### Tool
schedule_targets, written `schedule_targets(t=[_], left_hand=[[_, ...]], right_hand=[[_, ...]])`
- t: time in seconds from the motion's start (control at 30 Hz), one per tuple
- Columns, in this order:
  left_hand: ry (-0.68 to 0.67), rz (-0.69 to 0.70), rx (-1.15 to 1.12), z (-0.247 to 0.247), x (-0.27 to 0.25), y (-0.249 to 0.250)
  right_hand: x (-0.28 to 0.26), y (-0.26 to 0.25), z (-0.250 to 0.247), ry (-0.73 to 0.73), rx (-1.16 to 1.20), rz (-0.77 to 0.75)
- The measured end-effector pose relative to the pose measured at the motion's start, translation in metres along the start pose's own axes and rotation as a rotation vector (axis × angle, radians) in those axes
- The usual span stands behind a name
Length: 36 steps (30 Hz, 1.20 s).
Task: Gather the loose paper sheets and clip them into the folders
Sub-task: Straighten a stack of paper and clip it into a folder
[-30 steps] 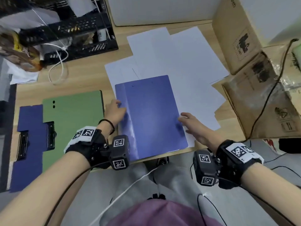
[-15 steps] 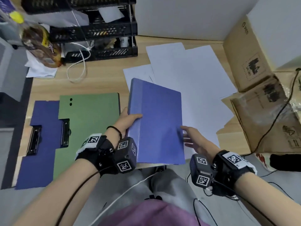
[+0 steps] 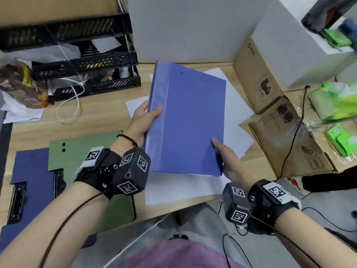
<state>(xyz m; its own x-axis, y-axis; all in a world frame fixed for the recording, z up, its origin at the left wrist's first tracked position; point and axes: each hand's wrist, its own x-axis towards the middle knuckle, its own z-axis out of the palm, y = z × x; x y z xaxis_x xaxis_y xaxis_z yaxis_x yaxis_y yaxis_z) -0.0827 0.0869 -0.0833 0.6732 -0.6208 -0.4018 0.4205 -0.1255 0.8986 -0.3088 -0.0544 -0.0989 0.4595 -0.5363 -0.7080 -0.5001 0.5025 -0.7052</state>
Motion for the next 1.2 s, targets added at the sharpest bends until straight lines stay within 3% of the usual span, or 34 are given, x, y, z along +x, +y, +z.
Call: schedule_targets(t=[0.13,0.3,0.43,0.67,0.83,1.0,1.2], left_hand=[[0.121,0.024,-0.086,0.026,0.034,0.008],[0.182,-0.012,-0.229,0.068,0.074,-0.005],[0.162,-0.086,-0.206,0.115,0.107,-0.018],[-0.03,-0.149,-0.189,0.183,0.17,-0.021],[-0.034,-0.138,-0.001,0.188,0.201,-0.019],[0.057,-0.168,-0.066,0.182,0.211,-0.021],[0.003,-0.246,0.171,0.196,0.232,-0.031]], right_hand=[[0.01,-0.009,-0.029,0.028,0.168,0.002],[0.033,-0.017,-0.05,-0.085,0.507,0.066],[0.066,-0.033,-0.056,-0.137,0.558,0.063],[0.136,-0.057,-0.091,-0.011,0.726,0.07],[0.169,-0.06,-0.083,-0.047,0.769,0.105],[0.197,-0.075,-0.083,-0.097,0.725,0.058],[0.223,-0.078,-0.097,0.076,0.813,0.056]])
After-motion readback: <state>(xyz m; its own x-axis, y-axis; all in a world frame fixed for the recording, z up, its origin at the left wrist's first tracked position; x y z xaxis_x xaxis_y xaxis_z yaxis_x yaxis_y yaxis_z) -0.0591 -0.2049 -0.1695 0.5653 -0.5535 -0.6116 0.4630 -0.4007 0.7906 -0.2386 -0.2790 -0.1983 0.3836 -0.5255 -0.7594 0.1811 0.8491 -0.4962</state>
